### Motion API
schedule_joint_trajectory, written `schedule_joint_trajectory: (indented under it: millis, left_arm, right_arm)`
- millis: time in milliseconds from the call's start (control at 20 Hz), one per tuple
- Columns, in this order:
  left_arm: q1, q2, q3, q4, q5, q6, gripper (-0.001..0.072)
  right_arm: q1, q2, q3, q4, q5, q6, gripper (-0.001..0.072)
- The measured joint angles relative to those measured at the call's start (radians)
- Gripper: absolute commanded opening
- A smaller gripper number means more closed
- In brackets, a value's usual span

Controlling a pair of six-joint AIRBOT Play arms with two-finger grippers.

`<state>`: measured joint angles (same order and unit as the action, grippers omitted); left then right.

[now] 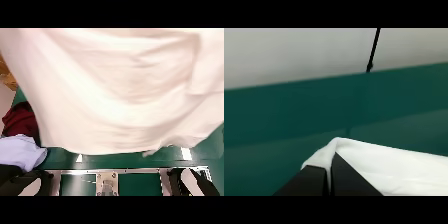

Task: Fold the shirts.

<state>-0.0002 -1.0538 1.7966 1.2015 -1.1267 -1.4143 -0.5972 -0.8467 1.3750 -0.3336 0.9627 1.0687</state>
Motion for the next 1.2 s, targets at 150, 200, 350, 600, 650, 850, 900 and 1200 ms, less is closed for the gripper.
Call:
schedule_joint_trajectory:
  millis: [150, 200, 350, 600, 650, 850, 900, 1200]
  left_arm:
    - [0.000, -0.167, -0.160, -0.042, 0.049, 0.053, 0.0027]
    - [0.000, -0.233, -0.197, -0.064, 0.073, 0.075, 0.0027]
    - [0.000, -0.435, -0.247, -0.146, 0.145, 0.135, 0.0026]
    - [0.004, -0.612, -0.212, -0.238, 0.284, 0.179, 0.0026]
    - [0.008, -0.625, -0.204, -0.245, 0.303, 0.183, 0.0026]
    - [0.037, -0.652, -0.193, -0.251, 0.301, 0.190, 0.0026]
    - [0.047, -0.655, -0.193, -0.248, 0.280, 0.190, 0.0026]
    - [0.075, -0.661, -0.296, -0.195, 0.125, 0.193, 0.0026]
  right_arm:
    - [0.169, -0.147, -0.163, -0.084, -0.148, -0.038, 0.0022]
    - [0.208, -0.215, -0.189, -0.103, -0.192, -0.048, 0.0022]
    - [0.278, -0.456, -0.182, -0.115, -0.281, -0.060, 0.0022]
    - [0.296, -0.751, -0.001, -0.114, -0.282, -0.018, 0.0022]
    - [0.297, -0.780, 0.037, -0.113, -0.275, -0.012, 0.0022]
    - [0.261, -0.837, 0.112, -0.184, -0.205, 0.022, 0.0021]
    - [0.246, -0.843, 0.119, -0.233, -0.171, 0.039, 0.0020]
    - [0.172, -0.853, 0.081, -0.548, 0.045, 0.132, 0.0021]
